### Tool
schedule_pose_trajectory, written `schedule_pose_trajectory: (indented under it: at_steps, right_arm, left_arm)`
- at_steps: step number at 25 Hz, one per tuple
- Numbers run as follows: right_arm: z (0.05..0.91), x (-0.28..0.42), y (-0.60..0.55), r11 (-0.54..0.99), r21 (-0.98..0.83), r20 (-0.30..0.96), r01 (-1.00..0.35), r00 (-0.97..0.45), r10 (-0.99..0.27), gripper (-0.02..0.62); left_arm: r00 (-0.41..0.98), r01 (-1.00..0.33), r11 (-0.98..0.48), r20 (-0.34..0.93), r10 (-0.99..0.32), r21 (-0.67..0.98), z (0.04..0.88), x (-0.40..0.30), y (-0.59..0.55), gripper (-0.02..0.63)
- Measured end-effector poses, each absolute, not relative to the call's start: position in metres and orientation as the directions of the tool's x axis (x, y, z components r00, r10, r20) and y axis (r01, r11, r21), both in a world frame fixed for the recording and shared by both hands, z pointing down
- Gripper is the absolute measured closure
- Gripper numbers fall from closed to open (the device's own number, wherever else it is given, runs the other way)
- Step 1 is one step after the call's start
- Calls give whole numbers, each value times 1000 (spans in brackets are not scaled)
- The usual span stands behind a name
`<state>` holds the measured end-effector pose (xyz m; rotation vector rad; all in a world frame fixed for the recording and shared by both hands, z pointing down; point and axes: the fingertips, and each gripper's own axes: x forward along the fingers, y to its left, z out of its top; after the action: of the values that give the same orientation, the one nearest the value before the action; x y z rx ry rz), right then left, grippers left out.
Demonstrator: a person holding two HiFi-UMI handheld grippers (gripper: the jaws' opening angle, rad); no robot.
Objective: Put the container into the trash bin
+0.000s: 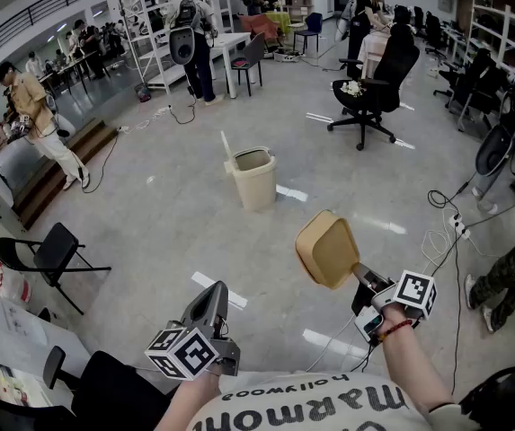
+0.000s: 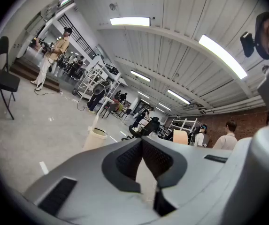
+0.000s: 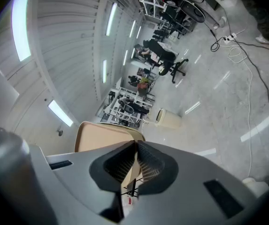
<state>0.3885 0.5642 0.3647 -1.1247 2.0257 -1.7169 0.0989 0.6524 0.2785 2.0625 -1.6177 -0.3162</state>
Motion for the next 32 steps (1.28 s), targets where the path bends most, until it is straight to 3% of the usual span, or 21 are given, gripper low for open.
schedule_pose_trajectory:
  at_steps: [16, 22, 32]
  right_arm:
    - [388, 409, 542, 27, -908, 287, -418, -667, -688, 581]
    - [399, 381, 516, 19, -937, 250, -349, -708, -660, 581]
    - [387, 367, 434, -7, -923, 286, -386, -673, -682, 581]
  left_arm:
    - [289, -849, -193, 128, -949, 491, 295, 125, 634, 600]
    - [174, -915, -99, 160, -972, 391, 295, 91, 622, 601]
    - [281, -885, -172, 202, -938, 432, 310, 66, 533, 601]
